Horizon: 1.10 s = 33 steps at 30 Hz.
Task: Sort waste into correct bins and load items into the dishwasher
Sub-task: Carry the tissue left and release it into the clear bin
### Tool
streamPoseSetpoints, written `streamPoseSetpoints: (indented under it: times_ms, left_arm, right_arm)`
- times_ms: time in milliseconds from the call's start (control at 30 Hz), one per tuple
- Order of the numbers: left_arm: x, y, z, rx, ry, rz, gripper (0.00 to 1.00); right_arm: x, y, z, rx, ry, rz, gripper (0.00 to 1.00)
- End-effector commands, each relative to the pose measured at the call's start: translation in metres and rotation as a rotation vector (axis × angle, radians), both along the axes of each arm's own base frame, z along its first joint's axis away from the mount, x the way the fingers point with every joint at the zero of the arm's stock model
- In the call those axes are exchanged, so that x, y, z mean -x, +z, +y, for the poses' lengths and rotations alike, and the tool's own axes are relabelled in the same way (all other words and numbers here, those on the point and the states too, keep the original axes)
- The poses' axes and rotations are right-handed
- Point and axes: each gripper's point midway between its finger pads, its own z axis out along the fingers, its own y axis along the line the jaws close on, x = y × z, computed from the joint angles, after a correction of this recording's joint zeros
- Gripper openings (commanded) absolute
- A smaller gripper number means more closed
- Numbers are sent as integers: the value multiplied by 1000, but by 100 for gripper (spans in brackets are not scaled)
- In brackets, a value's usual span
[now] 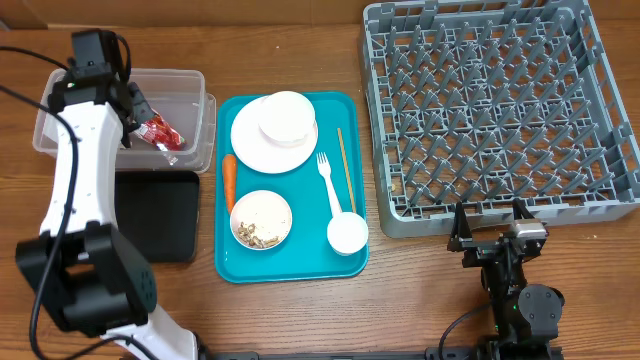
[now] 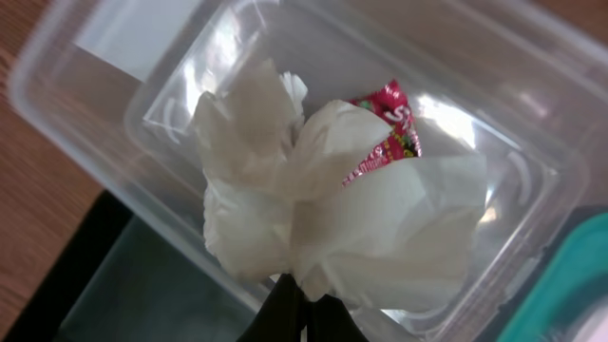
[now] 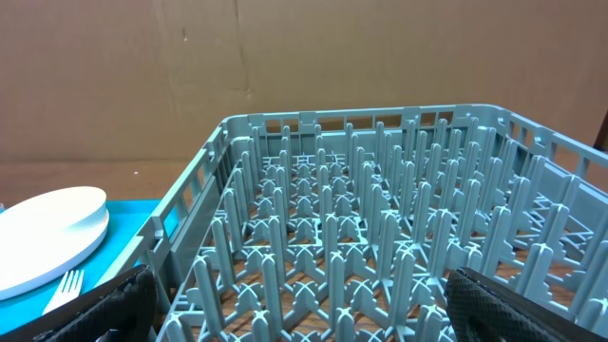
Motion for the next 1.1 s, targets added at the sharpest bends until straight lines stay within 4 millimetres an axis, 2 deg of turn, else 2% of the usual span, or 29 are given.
streamPoseSetpoints:
  times_ms: [0, 33, 67, 100, 133, 233, 300, 400, 467, 500, 633, 833, 1067]
  left_arm:
    - [-4, -10, -1, 26, 6, 11, 4]
    - [-5, -10, -1, 25, 6, 9, 5]
    - [-6, -10, -1, 26, 5, 5, 16]
    - [-7, -9, -1, 24, 5, 0, 34]
    - [-7, -8, -1, 24, 5, -3, 41]
    - [-8, -8, -1, 22, 5, -4, 45]
    - [-8, -8, -1, 20, -2, -3, 64]
    - [-10, -3, 0, 11, -22, -3, 79]
    - [-10, 5, -1, 5, -35, -3, 96]
    - [-10, 10, -1, 4, -36, -6, 100]
    - [-11, 41, -3, 2, -42, -38, 100]
    - [-10, 97, -23, 54, -119, -151, 100]
    - [14, 157, -56, 152, -212, -301, 100]
  right_arm:
    - [0, -1, -1, 1, -3, -8, 100]
    - [0, -1, -1, 1, -3, -8, 100]
    - [0, -1, -1, 1, -3, -8, 100]
    - [0, -1, -1, 1, -3, -8, 100]
    - [0, -1, -1, 1, -3, -8, 100]
    - [0, -1, -1, 0, -3, -8, 100]
    - [0, -1, -1, 1, -3, -8, 100]
    - [0, -1, -1, 0, -3, -8, 100]
    - [0, -1, -1, 1, -3, -8, 100]
    - [0, -1, -1, 1, -3, -8, 100]
    - [0, -1, -1, 1, -3, -8, 100]
    - [0, -1, -1, 1, -3, -8, 100]
    - [0, -1, -1, 1, -3, -8, 100]
